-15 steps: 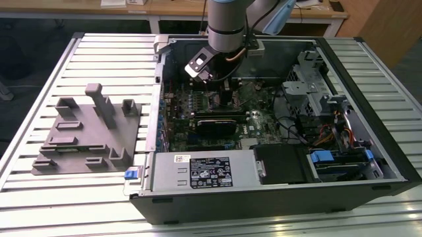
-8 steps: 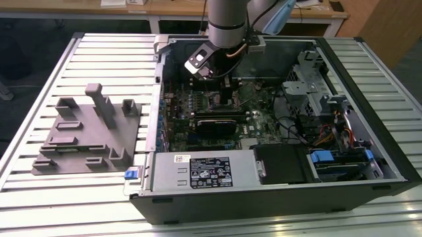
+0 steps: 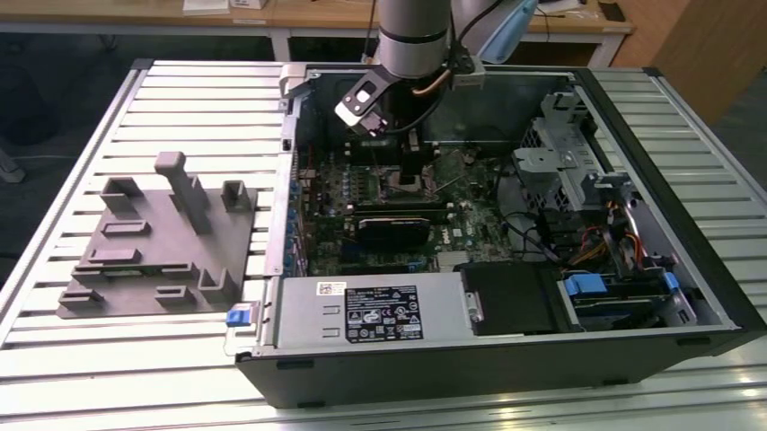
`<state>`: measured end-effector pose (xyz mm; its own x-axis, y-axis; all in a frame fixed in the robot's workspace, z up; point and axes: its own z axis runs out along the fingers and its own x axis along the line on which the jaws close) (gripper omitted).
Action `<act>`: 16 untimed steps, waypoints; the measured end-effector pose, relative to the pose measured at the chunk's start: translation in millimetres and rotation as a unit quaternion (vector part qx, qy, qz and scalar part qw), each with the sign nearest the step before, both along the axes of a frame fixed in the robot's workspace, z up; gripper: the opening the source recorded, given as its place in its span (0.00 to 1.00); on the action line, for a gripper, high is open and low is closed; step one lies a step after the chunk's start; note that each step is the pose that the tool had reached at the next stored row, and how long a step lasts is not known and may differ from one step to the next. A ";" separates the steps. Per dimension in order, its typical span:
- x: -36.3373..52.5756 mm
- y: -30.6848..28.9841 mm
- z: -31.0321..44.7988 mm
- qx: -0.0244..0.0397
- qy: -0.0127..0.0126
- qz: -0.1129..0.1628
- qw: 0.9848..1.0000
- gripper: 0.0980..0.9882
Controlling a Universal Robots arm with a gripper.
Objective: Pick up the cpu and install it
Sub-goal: 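Place the cpu into insertion slot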
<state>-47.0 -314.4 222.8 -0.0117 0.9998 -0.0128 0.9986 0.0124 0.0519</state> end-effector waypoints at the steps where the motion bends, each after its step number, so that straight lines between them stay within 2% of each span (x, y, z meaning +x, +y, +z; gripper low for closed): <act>1: 0.0 0.0 0.0 0.000 0.000 0.000 1.000 0.57; 9: 0.0 0.0 0.7 0.000 0.000 0.000 1.000 0.55; 11: 0.0 0.0 0.8 0.000 0.000 0.000 1.000 0.41; 12: 0.0 0.0 0.9 0.000 0.000 0.000 1.000 0.41; 14: 0.0 0.0 1.0 0.000 0.000 0.000 1.000 0.28; 15: 0.0 0.0 1.1 0.000 0.000 0.000 1.000 0.28; 16: 0.0 0.0 1.2 0.000 0.000 0.000 1.000 0.22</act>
<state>-47.0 -314.4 223.9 -0.0117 0.9999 -0.0127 0.9986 0.0123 0.0519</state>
